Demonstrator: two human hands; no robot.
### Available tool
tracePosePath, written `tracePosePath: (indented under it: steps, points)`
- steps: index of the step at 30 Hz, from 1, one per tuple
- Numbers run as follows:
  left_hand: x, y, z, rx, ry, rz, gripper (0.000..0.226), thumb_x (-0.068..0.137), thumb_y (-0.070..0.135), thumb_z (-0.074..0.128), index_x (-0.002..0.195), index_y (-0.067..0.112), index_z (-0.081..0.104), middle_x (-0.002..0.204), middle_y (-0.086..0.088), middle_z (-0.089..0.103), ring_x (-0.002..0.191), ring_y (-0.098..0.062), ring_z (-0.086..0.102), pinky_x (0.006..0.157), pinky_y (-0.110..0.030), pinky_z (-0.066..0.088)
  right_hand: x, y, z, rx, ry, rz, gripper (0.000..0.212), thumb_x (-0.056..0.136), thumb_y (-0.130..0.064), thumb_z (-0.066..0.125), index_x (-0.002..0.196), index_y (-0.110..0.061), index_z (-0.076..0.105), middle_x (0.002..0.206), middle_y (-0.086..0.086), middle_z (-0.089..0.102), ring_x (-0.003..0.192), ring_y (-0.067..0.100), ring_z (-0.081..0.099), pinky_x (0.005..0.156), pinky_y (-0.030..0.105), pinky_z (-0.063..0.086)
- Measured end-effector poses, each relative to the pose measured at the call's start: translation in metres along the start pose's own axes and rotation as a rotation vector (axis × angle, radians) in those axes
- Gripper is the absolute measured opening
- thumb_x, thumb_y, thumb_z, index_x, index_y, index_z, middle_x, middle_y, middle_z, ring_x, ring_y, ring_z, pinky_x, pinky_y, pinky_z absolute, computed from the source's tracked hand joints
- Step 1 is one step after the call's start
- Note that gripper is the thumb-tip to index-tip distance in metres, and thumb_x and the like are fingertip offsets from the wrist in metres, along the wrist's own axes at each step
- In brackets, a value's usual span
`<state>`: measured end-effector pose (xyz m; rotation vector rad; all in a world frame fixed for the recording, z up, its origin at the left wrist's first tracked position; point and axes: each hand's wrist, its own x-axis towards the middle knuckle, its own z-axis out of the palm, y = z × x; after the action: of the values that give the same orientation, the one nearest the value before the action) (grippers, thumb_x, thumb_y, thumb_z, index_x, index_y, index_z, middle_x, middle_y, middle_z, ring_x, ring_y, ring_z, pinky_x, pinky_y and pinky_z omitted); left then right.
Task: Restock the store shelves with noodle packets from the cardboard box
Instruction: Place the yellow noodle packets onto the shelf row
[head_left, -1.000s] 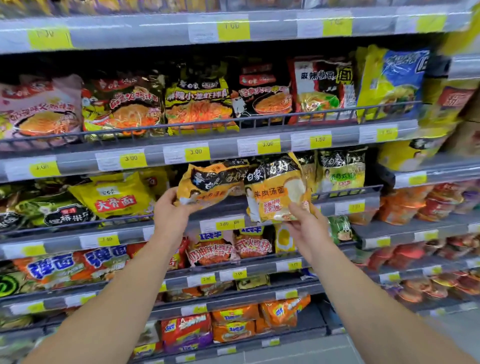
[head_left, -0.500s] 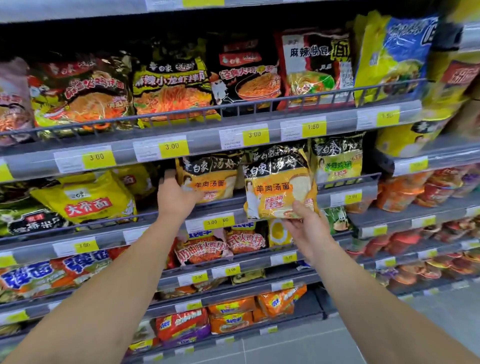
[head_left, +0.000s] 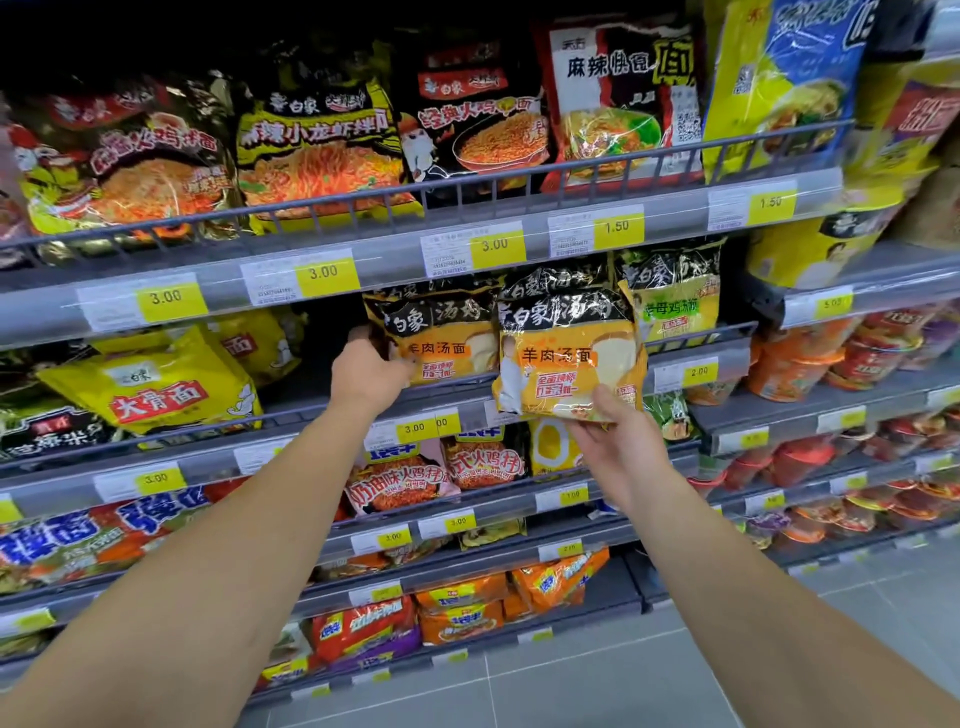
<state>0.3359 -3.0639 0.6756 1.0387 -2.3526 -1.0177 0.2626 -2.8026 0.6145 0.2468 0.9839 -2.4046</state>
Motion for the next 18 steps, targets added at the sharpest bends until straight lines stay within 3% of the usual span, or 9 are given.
tracePosePath:
  steps: [4,8,12,15,18]
  points:
    - [-0.006,0.0,-0.002,-0.012,0.061,0.018,0.034,0.075,0.027,0.079,0.096,0.008,0.06,0.082,-0.001,0.061,0.081,-0.022,0.057,0.065,-0.029,0.041,-0.01,-0.008,-0.001,0.072,0.024,-0.027,0.026,0.097,-0.01,0.056,0.122,-0.007,0.056,0.123,0.016,0.064,0.109,0.03,0.064,0.082,0.038,0.055]
    - [-0.018,0.007,0.001,-0.014,0.212,0.063,0.039,0.074,0.02,0.075,0.105,0.006,0.056,0.106,-0.01,0.056,0.082,-0.022,0.052,0.07,-0.029,0.041,-0.017,-0.018,-0.001,0.109,0.01,-0.056,0.029,0.096,-0.01,0.057,0.125,-0.007,0.054,0.126,0.017,0.062,0.112,0.032,0.062,0.097,0.044,0.051]
    - [-0.046,0.024,0.009,-0.048,0.257,0.178,0.014,0.081,0.02,0.067,0.085,0.012,0.056,0.086,-0.004,0.06,0.081,-0.023,0.056,0.068,-0.028,0.038,-0.027,-0.018,0.006,0.087,-0.02,-0.022,0.02,0.096,-0.008,0.057,0.116,-0.008,0.057,0.124,0.019,0.062,0.113,0.033,0.061,0.101,0.044,0.048]
    - [-0.067,0.037,0.019,-0.166,-0.056,0.204,0.015,0.087,0.035,0.065,0.083,0.021,0.065,0.083,0.004,0.065,0.084,-0.02,0.063,0.078,-0.033,0.051,-0.035,-0.015,0.007,0.095,-0.078,0.032,0.016,0.098,-0.009,0.054,0.113,-0.008,0.058,0.122,0.018,0.063,0.112,0.031,0.061,0.099,0.042,0.048]
    - [-0.095,0.053,0.03,-0.284,-0.404,0.177,0.045,0.088,0.043,0.066,0.123,0.015,0.058,0.116,-0.002,0.064,0.107,-0.02,0.062,0.083,-0.035,0.055,-0.042,-0.013,-0.004,0.074,-0.156,0.101,0.024,0.099,-0.011,0.051,0.122,-0.006,0.056,0.125,0.017,0.063,0.118,0.031,0.058,0.103,0.043,0.046]
